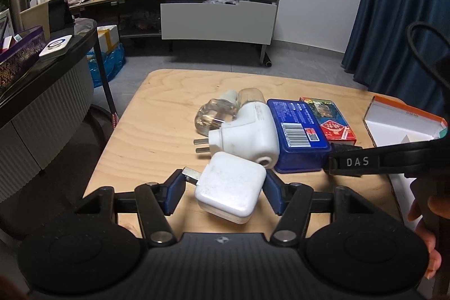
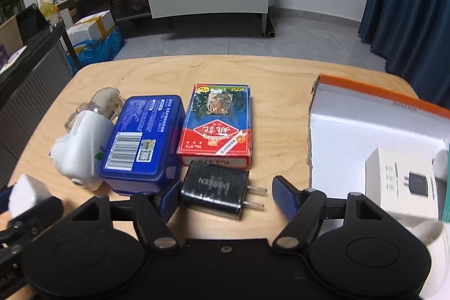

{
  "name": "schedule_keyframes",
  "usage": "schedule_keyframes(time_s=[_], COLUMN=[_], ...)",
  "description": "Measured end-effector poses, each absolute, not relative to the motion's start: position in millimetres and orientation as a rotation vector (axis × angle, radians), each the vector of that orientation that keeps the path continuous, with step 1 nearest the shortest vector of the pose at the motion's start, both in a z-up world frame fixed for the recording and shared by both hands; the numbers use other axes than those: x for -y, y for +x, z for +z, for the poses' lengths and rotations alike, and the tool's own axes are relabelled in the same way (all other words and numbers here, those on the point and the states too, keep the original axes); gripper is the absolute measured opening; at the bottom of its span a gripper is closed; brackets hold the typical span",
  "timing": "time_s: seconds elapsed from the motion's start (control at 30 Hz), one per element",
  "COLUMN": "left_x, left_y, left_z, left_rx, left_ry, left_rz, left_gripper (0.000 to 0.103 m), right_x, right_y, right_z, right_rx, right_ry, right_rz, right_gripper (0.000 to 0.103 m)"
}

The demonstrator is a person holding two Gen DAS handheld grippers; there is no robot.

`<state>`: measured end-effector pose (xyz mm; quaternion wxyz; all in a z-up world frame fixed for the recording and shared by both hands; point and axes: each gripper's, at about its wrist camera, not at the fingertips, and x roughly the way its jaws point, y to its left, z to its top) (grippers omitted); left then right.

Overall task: Organize rigid objects
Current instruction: 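Grasp the black UGREEN charger with the right gripper while the left holds the cube charger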

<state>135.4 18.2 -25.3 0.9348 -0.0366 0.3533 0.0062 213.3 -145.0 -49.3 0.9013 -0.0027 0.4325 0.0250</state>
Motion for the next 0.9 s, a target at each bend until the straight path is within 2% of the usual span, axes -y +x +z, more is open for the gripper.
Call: schedule_keyframes(time_s=[0.03, 0.33, 0.9], left_x=[-19.1, -21.5, -4.1], left_y=[135.4, 130.5, 85.5], left_z=[-25.3, -21.2, 12.5], left_rx=[-0.723, -0.715, -0.682], left_ry=[-0.08, -0.093, -0.093], left_rz=[0.012, 0.024, 0.007], left_gripper=[0.061, 0.061, 0.061], right_x=[144.6, 144.8, 147.8], right_y=[213.2, 195.6, 109.6], right_z=[-49.1, -45.0, 10.5], right_rx=[-0.888, -0.871, -0.796], right_ry=[-0.005, -0.008, -0.014], right_rz=[0.058, 0.065, 0.085], right_gripper=[0.078, 0.077, 0.077])
